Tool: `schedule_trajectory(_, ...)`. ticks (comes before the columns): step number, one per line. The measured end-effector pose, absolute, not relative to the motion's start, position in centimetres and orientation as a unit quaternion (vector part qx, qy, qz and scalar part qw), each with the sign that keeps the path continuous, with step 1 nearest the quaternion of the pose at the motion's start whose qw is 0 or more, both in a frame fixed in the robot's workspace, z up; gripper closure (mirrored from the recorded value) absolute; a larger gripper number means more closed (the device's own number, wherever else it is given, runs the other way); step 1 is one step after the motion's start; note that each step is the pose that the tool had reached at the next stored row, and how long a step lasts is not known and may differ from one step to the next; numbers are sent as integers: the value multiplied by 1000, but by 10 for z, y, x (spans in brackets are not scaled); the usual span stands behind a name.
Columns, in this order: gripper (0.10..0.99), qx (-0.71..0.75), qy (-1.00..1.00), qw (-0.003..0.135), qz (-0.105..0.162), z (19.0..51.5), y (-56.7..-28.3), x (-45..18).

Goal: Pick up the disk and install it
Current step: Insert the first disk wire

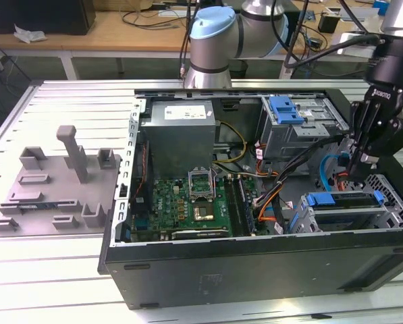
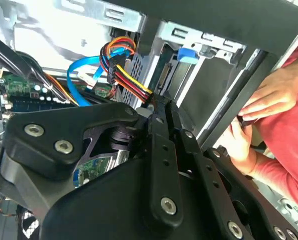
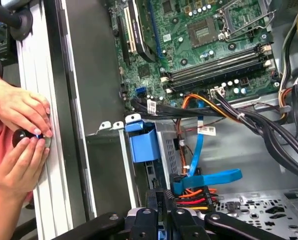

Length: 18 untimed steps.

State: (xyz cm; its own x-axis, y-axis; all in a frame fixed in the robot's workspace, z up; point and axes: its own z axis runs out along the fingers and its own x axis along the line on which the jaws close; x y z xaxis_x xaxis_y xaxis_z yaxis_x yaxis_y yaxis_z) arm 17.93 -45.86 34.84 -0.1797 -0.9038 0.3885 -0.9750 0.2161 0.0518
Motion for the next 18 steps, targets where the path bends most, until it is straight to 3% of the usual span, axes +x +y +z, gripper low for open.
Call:
schedule_trajectory(5, 918, 622, -763, 152, 94, 349, -463, 179)
schedule_trajectory(10, 918, 627, -766, 118, 74, 350, -471, 179)
schedule_trajectory(18, 918, 632, -768, 90, 56, 351, -482, 179)
